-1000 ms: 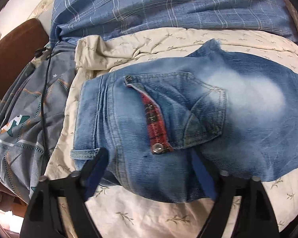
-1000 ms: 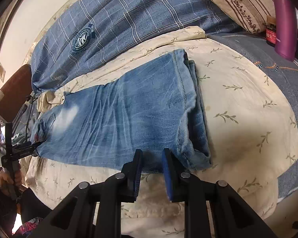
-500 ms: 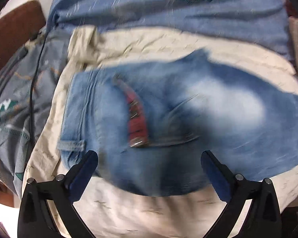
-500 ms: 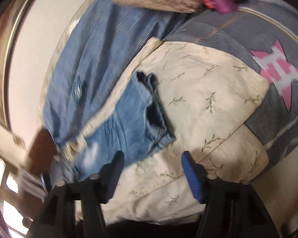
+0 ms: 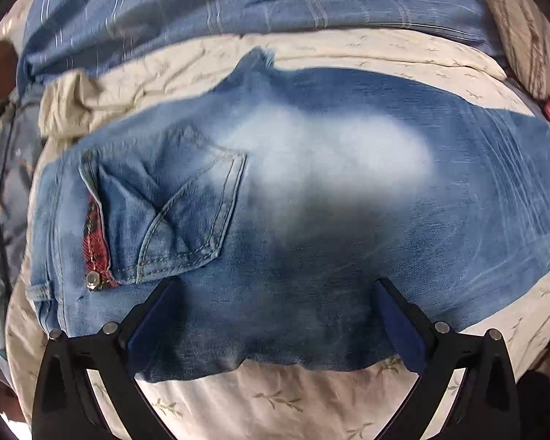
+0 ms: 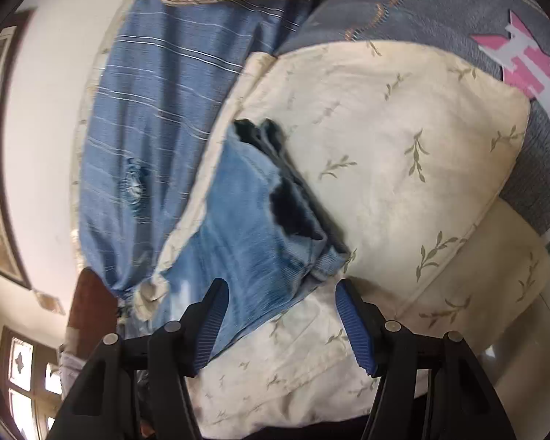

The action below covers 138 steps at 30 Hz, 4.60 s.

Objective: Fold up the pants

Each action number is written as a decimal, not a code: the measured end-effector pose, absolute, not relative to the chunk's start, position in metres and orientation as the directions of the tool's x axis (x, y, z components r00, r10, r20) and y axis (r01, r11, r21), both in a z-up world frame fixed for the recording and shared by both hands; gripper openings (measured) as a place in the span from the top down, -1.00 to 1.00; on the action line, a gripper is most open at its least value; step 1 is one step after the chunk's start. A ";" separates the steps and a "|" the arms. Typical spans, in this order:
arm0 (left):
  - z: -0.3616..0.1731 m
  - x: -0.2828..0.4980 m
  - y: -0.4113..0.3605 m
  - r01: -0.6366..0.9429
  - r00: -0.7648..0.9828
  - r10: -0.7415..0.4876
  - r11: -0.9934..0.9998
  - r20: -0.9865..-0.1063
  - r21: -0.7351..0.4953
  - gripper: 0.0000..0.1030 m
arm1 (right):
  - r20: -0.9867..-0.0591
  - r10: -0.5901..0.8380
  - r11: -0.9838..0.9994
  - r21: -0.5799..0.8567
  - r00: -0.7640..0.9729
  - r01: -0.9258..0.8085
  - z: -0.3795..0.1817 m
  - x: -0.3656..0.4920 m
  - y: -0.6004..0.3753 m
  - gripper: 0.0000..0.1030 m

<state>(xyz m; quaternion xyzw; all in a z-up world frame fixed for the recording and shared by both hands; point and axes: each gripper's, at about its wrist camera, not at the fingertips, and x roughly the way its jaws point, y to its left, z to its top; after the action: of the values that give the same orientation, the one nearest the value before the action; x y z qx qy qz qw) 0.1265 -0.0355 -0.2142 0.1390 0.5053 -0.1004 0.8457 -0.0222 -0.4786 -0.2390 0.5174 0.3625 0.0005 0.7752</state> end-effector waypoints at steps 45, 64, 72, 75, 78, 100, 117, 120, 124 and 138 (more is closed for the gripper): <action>-0.149 0.129 0.086 0.145 0.586 -0.062 0.989 -0.808 0.030 -1.00 | -0.718 0.496 0.848 0.522 0.488 -0.093 -0.184 0.074 -0.213 -0.21; -0.140 0.190 -0.105 0.387 0.546 -0.167 0.919 -0.821 0.070 -1.00 | -0.631 0.292 0.885 0.463 0.719 0.046 -0.175 0.031 -0.314 -0.02; -0.210 0.228 -0.119 0.320 0.436 -0.057 0.943 -0.898 0.095 -1.00 | -0.675 0.302 0.923 0.385 0.673 -0.028 -0.181 0.042 -0.288 -0.02; -0.207 0.229 -0.113 0.307 0.419 -0.078 0.950 -0.905 0.060 -1.00 | -0.765 0.254 0.954 0.301 0.591 -0.020 -0.200 0.060 -0.274 -0.09; -0.194 0.224 -0.100 0.297 0.421 -0.089 0.954 -0.902 0.044 -1.00 | -0.754 0.264 0.953 0.302 0.602 -0.039 -0.200 0.061 -0.271 -0.24; -0.150 0.086 0.211 -0.162 0.467 -0.116 0.963 -0.877 -0.214 -1.00 | -0.703 0.273 0.956 0.271 0.656 -0.108 -0.180 0.056 -0.208 -0.24; -0.194 0.141 0.204 -0.293 0.428 -0.299 0.847 -0.853 -0.444 -1.00 | -0.656 0.329 0.927 0.362 0.679 -0.099 -0.169 0.045 -0.231 -0.24; -0.200 0.153 0.199 -0.278 0.423 -0.290 0.860 -0.859 -0.427 -0.92 | -0.656 0.339 0.921 0.378 0.674 -0.095 -0.170 0.046 -0.234 -0.24; -0.209 0.166 0.188 -0.236 0.379 -0.331 0.868 -0.864 -0.436 -0.32 | -0.661 0.354 0.910 0.408 0.662 -0.079 -0.173 0.050 -0.241 -0.24; -0.229 0.177 0.190 -0.308 0.367 -0.305 0.852 -0.879 -0.424 -0.61 | -0.650 0.395 0.858 0.514 0.649 -0.006 -0.180 0.055 -0.262 -0.24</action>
<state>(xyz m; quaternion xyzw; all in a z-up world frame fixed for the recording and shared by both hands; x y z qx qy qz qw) 0.1771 0.1900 -0.2292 -0.2721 0.5626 0.0009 0.7807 0.0550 -0.2623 -0.1799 0.2411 0.4030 0.1145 0.8754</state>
